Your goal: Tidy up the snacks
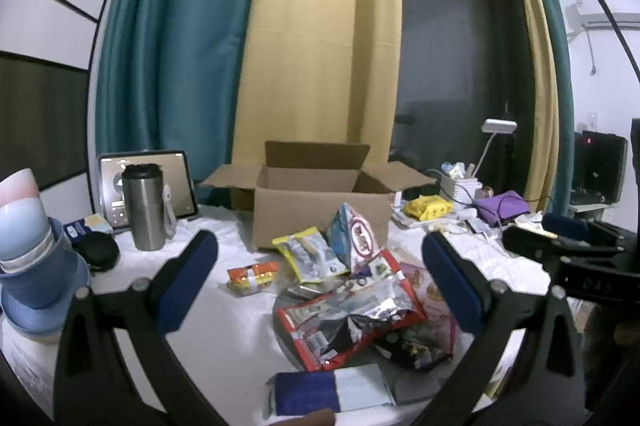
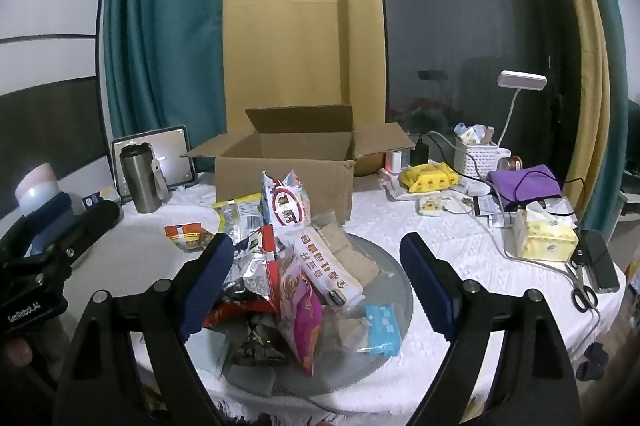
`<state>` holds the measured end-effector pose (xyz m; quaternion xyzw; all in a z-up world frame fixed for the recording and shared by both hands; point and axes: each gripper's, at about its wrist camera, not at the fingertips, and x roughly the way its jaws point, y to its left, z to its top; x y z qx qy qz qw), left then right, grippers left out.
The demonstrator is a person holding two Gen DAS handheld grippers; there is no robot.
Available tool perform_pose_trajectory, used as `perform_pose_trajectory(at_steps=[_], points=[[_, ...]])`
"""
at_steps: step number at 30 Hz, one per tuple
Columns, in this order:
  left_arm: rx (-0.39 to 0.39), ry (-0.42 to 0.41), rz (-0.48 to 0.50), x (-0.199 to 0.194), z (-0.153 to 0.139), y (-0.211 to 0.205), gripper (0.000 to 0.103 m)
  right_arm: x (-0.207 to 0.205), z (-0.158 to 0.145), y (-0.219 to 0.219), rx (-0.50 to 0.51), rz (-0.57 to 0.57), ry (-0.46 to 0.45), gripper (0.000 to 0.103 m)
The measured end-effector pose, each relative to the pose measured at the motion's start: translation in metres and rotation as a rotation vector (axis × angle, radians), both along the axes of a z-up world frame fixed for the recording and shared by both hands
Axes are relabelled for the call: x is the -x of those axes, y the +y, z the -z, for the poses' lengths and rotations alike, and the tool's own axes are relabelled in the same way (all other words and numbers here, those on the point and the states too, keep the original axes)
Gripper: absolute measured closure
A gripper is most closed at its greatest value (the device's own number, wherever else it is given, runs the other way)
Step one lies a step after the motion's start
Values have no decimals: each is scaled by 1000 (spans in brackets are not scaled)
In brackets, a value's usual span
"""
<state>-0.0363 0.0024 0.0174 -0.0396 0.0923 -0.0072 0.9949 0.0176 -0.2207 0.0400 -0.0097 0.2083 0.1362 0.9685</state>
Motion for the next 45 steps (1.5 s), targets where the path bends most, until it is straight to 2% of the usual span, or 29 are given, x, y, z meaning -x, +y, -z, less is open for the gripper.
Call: perform_pose_trajectory(at_steps=[45], points=[[8,-7,7,7,13,1,0,6,2,1,-7,1,4,16]])
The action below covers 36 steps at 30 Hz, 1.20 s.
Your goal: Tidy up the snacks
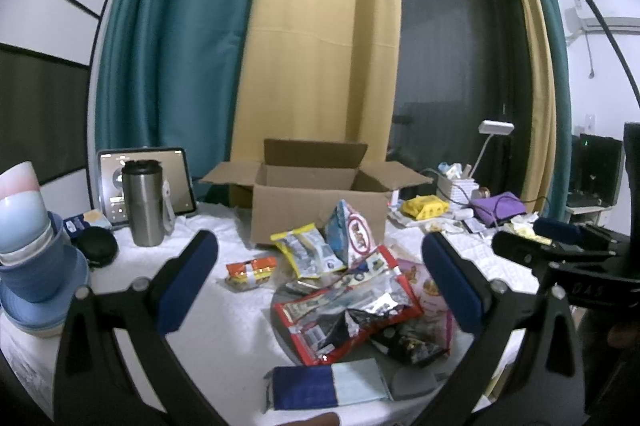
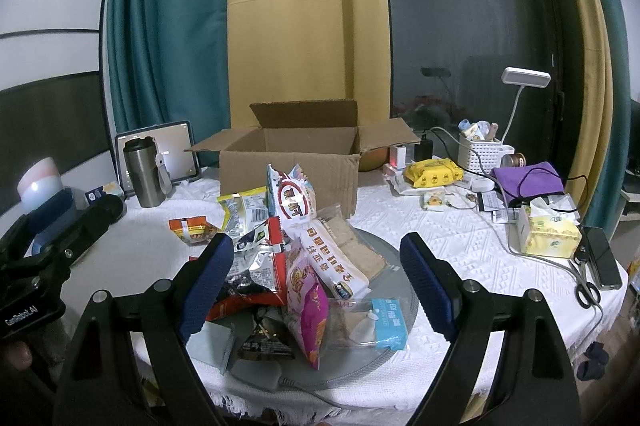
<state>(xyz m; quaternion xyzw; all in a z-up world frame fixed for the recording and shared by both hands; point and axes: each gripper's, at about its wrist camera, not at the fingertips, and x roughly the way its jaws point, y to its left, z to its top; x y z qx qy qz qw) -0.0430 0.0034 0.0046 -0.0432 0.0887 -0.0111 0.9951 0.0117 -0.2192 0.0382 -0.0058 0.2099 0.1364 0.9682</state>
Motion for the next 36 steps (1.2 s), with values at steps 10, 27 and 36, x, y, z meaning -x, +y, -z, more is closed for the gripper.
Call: perform_pose_trajectory(at_steps=[10,27,36], points=[[-1,0,1,1,1,0,0,3,0,1,1,0,2,16],[-20,146,56,-33,36,-7,0,-13,24,5,8,-2,66,16],[-80,327,128,-90,82,-17,0,-53,73,4,10,-17,236,16]])
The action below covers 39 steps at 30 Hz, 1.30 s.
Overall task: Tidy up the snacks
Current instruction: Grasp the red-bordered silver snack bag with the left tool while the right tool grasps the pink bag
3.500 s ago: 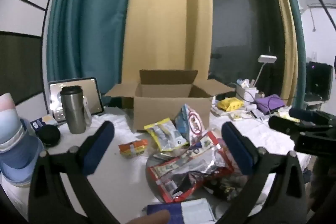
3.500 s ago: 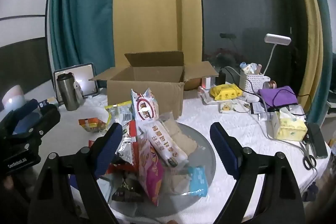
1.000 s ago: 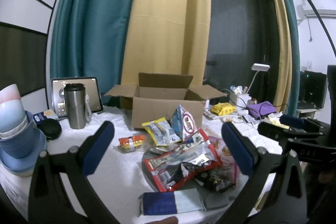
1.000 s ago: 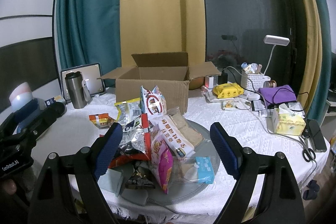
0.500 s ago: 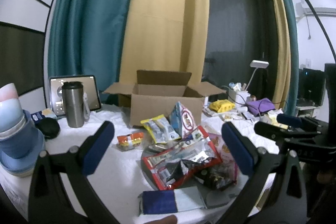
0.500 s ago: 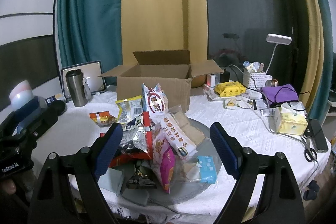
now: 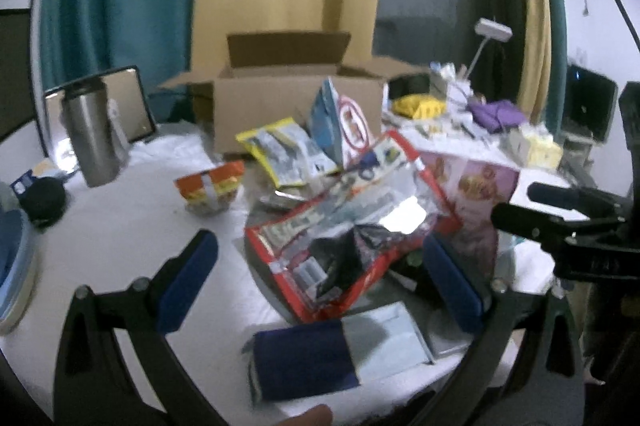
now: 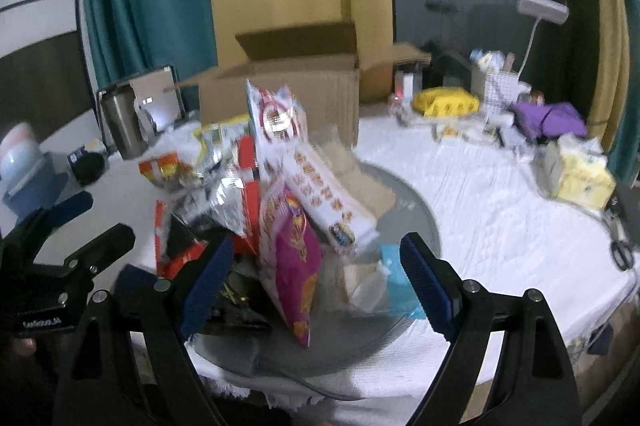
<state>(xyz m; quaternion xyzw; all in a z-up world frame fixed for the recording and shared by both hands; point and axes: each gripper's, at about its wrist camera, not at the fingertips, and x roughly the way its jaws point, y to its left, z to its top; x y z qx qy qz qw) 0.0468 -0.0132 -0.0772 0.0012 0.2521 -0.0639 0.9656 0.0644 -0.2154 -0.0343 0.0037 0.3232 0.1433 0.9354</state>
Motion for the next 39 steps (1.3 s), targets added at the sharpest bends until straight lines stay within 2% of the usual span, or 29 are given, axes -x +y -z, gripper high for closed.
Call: perform_pose_trajectory(at_steps=[8,13,15,16,18,20,22,24,27,31,39], points=[[-129,142,89,-46,20,-24,1,-32,25,7,-87,-95,140,18],[-181,178,127,-64,24,-36,1,-43,28,7,-111,-117,173,38],[-216,205,147,-74,27,-42,1,-46,28,5,-126,-130,181,56],[-229,213,153,-78,28,-43,1,-48,28,4,-131,-132,186,58],[-237,226,159,-87,28,-44,1,-51,28,4,-133,-151,182,70],[-233,239,160,-94,28,-42,1,-54,27,4,-129,-165,177,72],[-210,268,163,-103,29,-37,15,-56,25,5,-129,-183,167,75],[-176,299,174,-110,31,-33,19,-57,21,5,-127,-194,150,79],[-97,322,208,-116,31,-25,33,-60,10,3,-135,-201,116,81],[-61,298,214,-114,21,-23,35,-65,-5,0,-141,-209,74,82],[-5,171,211,-105,-32,-10,35,-86,-35,-2,-164,-224,12,82]])
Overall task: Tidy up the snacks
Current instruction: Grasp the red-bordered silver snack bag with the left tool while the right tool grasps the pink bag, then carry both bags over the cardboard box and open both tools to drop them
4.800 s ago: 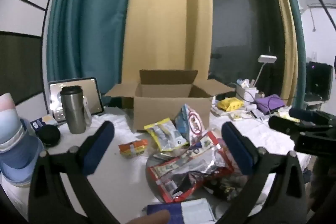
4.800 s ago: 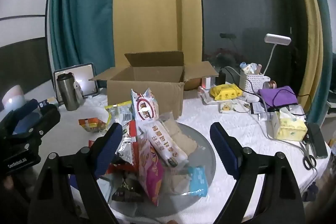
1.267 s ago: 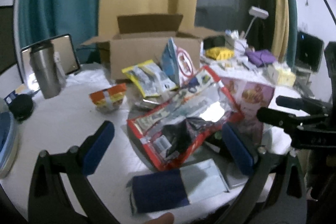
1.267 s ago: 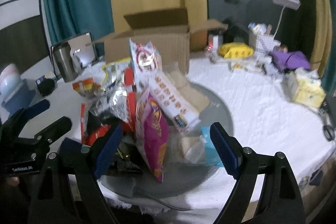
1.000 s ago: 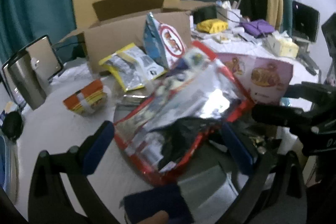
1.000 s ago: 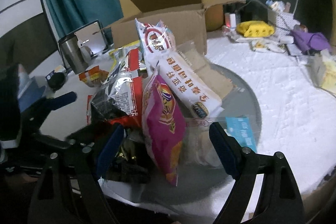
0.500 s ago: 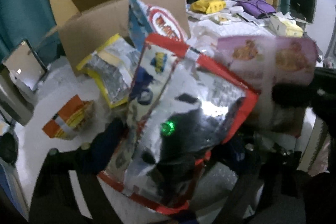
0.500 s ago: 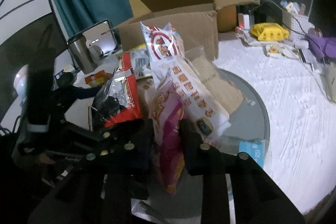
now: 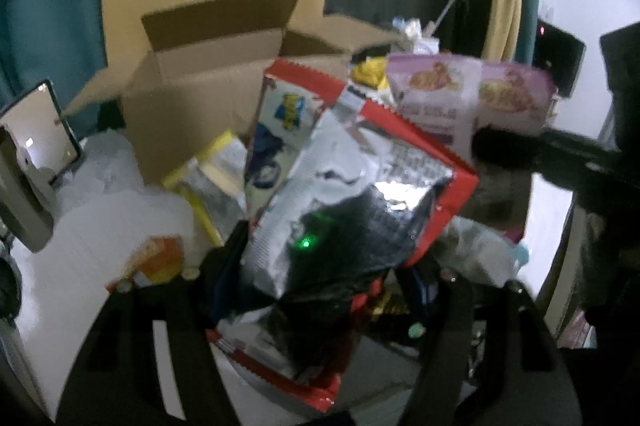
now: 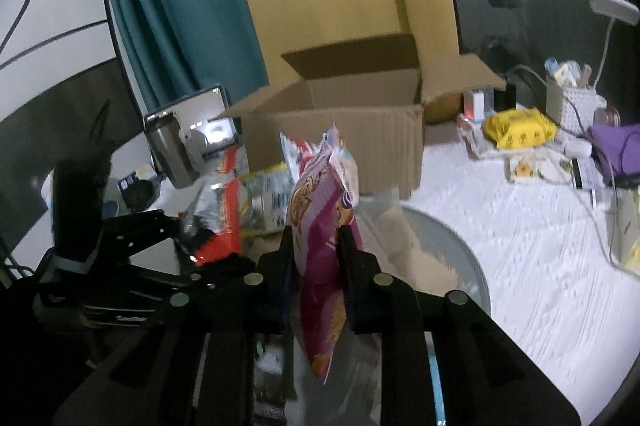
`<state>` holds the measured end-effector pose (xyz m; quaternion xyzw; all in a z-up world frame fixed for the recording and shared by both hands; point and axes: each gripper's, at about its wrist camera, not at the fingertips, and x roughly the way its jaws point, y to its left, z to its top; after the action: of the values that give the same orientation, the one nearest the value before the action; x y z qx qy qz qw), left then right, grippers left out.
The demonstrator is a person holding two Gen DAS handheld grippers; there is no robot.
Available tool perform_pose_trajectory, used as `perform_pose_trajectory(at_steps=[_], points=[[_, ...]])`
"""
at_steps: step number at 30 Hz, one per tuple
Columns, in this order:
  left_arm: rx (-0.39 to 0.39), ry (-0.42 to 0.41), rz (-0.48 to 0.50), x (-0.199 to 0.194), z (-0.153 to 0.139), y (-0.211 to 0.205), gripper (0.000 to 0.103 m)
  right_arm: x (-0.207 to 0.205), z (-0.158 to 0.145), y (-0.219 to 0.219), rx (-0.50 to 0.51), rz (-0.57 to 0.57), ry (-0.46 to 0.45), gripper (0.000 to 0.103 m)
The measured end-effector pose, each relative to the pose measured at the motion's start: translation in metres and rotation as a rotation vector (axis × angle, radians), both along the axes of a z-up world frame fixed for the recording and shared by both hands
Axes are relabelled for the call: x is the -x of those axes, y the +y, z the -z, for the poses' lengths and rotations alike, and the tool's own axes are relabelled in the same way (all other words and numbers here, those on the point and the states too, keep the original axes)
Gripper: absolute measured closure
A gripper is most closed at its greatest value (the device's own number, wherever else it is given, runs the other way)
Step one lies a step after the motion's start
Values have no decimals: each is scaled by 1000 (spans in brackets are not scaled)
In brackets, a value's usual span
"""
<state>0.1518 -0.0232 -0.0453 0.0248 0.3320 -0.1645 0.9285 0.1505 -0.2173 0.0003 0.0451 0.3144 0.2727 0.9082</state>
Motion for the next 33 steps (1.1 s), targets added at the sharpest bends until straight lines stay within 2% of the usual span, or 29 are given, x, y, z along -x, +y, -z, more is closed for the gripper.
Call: perform_pose_trajectory(at_steps=[7,17,21,30,33], points=[[45,-84,-34,-19,-34,22,35,-25,-21,5,17,-4,-69,82],[87,-160,-76,-71,-63,48,34,-67,-43,16,62,-2,-151,82],[143,-157,-78,-96,-68,60,34,-85,-51,20,75,5,-183,82],[137,-171,-141,-153,-77,77,34,-136,-68,30,102,13,-236,82],[156,-157,-156,-172,-78,81,34,-153,-71,33,108,22,-241,82]])
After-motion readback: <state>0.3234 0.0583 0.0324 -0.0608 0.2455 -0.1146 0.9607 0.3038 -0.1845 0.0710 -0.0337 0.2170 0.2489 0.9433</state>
